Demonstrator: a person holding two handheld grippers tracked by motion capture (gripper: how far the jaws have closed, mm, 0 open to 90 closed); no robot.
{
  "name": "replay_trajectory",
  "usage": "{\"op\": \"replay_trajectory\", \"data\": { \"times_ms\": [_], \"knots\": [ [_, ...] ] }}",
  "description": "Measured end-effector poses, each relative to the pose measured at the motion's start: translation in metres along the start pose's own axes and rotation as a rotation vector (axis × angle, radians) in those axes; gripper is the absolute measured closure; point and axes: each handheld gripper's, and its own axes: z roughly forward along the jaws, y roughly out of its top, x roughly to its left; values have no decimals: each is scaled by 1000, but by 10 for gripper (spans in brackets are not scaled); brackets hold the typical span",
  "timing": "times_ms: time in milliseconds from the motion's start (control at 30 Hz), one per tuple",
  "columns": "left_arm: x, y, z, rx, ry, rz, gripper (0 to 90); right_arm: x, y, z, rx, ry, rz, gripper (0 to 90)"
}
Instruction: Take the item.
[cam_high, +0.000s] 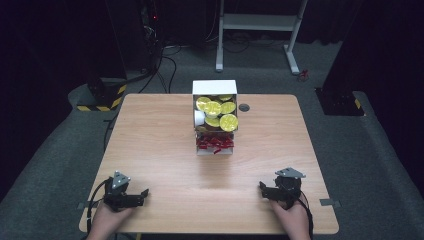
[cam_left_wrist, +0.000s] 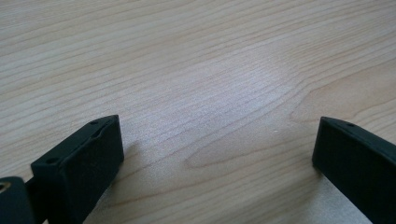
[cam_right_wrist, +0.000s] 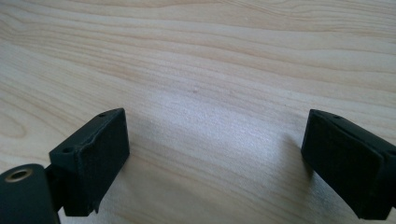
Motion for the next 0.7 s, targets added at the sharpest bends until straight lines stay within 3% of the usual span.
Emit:
{"op": "replay_trajectory", "data": {
  "times_ms": [700],
  "knots": [
    [-1, 1, 1, 7, -1, 4, 1, -1, -4, -4, 4, 10, -10, 75]
  ]
}}
